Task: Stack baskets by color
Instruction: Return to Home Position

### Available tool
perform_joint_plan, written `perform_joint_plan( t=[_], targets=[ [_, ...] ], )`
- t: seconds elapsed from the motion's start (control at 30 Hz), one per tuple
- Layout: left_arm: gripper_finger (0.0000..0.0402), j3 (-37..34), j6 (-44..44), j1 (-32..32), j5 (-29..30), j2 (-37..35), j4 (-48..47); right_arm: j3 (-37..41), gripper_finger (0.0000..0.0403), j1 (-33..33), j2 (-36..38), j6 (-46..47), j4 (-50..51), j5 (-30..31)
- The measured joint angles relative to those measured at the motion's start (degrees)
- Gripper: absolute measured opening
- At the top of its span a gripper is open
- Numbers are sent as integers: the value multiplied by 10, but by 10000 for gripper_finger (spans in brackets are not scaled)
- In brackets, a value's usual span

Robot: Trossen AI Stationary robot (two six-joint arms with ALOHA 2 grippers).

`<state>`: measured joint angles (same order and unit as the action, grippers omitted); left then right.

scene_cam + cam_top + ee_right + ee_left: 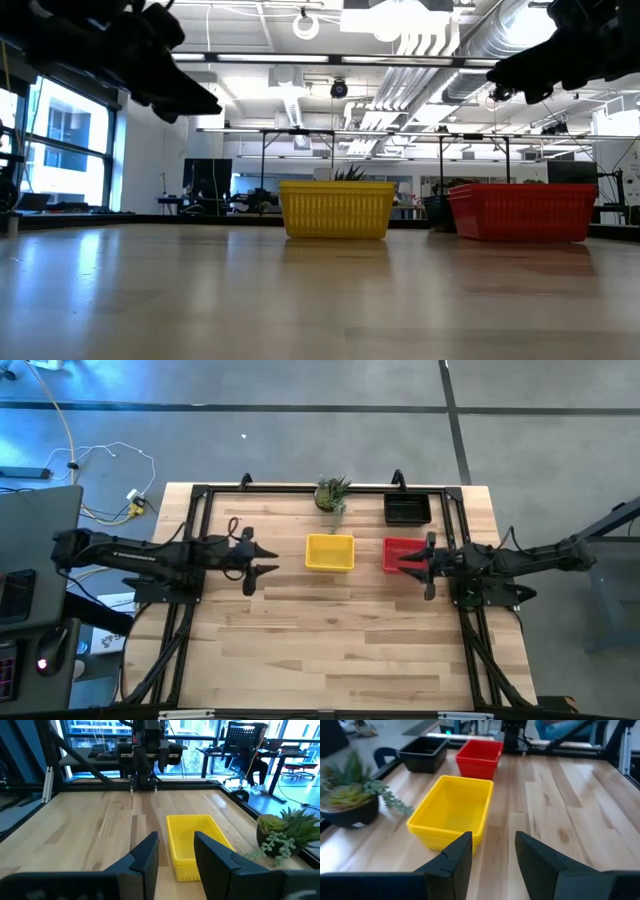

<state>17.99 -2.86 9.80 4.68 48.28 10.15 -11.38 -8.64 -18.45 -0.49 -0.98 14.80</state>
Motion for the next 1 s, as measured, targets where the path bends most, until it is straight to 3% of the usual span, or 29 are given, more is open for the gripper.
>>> perform_joint_plan(
  t=[0.27,0.43,0.67,0.87,1.0],
  targets=[
    [138,-57,-5,0,19,-119,-12,0,110,0,85,-2,91,15],
    [138,-85,4,0,80,-183,-39,0,110,0,130,4,150,18],
    [138,-88,1,0,137,-249,-149,0,110,0,181,20,217,74],
    [138,-88,-20,0,158,-287,-216,36,110,0,182,38,197,130],
    [138,-88,-37,0,157,-306,-218,53,110,0,176,89,184,119]
  ],
)
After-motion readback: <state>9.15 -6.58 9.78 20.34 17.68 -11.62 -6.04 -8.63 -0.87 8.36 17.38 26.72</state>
